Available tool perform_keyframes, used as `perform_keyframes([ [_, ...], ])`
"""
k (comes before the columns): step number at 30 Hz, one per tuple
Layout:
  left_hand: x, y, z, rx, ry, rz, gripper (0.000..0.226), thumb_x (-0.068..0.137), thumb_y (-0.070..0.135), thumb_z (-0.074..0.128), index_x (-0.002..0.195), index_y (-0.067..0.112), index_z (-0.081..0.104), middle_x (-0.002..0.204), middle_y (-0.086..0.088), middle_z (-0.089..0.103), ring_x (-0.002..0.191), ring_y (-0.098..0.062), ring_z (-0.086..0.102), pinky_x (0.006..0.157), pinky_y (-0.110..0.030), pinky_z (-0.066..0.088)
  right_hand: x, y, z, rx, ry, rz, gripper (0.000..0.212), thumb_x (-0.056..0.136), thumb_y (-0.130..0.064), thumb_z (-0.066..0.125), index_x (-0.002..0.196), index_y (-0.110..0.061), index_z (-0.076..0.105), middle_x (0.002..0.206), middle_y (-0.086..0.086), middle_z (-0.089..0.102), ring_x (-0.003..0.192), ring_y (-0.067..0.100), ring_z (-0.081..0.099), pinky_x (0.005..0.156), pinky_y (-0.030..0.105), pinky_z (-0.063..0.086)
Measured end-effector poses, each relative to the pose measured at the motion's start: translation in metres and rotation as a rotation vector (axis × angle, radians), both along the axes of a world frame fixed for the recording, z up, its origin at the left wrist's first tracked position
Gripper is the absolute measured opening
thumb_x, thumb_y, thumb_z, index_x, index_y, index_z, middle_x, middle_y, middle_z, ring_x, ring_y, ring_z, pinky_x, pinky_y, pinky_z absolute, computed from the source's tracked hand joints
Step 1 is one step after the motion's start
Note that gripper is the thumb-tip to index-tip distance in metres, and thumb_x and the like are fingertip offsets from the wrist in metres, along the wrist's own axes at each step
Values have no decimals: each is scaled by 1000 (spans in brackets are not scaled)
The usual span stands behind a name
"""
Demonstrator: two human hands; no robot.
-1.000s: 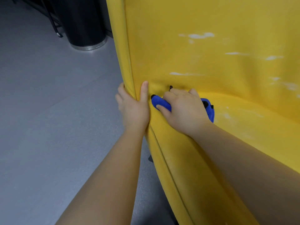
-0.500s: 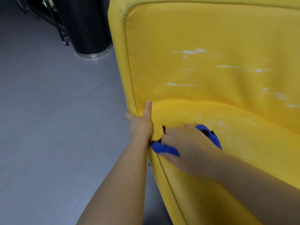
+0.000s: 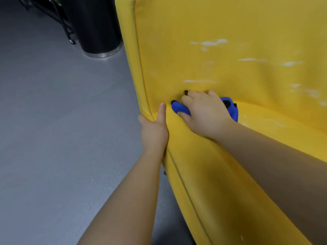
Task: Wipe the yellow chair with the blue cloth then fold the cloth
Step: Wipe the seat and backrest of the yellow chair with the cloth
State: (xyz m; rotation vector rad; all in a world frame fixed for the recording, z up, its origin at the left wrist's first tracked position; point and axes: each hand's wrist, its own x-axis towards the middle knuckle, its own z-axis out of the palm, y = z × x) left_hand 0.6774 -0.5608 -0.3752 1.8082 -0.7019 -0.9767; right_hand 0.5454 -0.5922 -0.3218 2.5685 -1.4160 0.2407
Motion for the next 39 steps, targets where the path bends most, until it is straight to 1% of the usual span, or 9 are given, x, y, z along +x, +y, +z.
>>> perform_keyframes([
  [3, -1, 1, 3, 0, -1, 2, 76, 87, 70, 51, 138, 16, 36, 127, -5, 59, 112, -27, 57, 80, -32, 39, -6, 39, 7, 163, 12, 120, 21, 92, -42, 50, 84, -24, 42, 83, -5, 44, 82, 24, 55, 71, 37, 31],
  [10, -3, 3, 2, -2, 1, -11, 81, 90, 70, 45, 148, 17, 27, 136, -4, 54, 118, -27, 55, 82, -31, 37, -43, 135, 6, 233, 127, 346, 18, 80, -47, 45, 79, -31, 54, 76, -15, 49, 67, 10, 51, 66, 30, 42],
  [15, -4, 3, 0, -32, -2, 21, 70, 93, 65, 44, 139, 14, 36, 121, -4, 59, 109, -26, 58, 80, -29, 38, -9, 69, -2, 23, 89, 194, 23, 78, -39, 65, 78, -18, 56, 72, 1, 55, 66, 26, 56, 66, 37, 36],
  [18, -5, 2, -1, -30, -26, 24, 67, 92, 66, 44, 132, 13, 41, 102, 2, 56, 90, -21, 55, 73, -31, 39, 11, 20, 4, 12, 92, 26, 24, 91, -38, 53, 95, -14, 56, 93, 7, 60, 87, 30, 58, 80, 42, 32],
  [21, -4, 2, -4, -22, -26, 34, 69, 90, 70, 44, 130, 14, 42, 104, 0, 59, 91, -22, 56, 74, -34, 42, 18, 1, 0, 5, 67, -5, 27, 95, -41, 45, 102, -16, 53, 103, 5, 59, 98, 29, 56, 84, 41, 29],
  [27, -3, 2, 2, -11, -28, 10, 67, 90, 69, 45, 129, 14, 39, 103, 1, 59, 91, -23, 58, 71, -32, 41, 5, 52, 9, 184, 0, 112, 19, 91, -41, 51, 84, -25, 43, 86, -3, 50, 83, 25, 56, 75, 40, 33],
  [31, -5, 4, 2, -15, -7, 11, 64, 91, 70, 43, 129, 19, 35, 104, 6, 53, 90, -19, 53, 76, -32, 39, -22, 116, 3, 154, 5, 273, 16, 81, -40, 52, 78, -24, 52, 73, -8, 47, 64, 17, 50, 64, 35, 37],
  [36, -7, 5, -1, -56, -32, 49, 54, 92, 64, 48, 114, 17, 34, 87, 8, 56, 72, -13, 53, 56, -30, 35, -9, 65, -5, -33, 25, 165, 21, 82, -38, 54, 81, -17, 56, 75, 2, 53, 68, 27, 54, 68, 39, 28],
  [39, -7, 6, -2, -67, -57, 61, 54, 92, 64, 47, 112, 15, 36, 81, 9, 55, 66, -6, 51, 51, -26, 32, 9, 12, -2, -40, 41, 38, 23, 86, -35, 61, 90, -13, 58, 90, 9, 60, 82, 32, 59, 74, 41, 27],
])
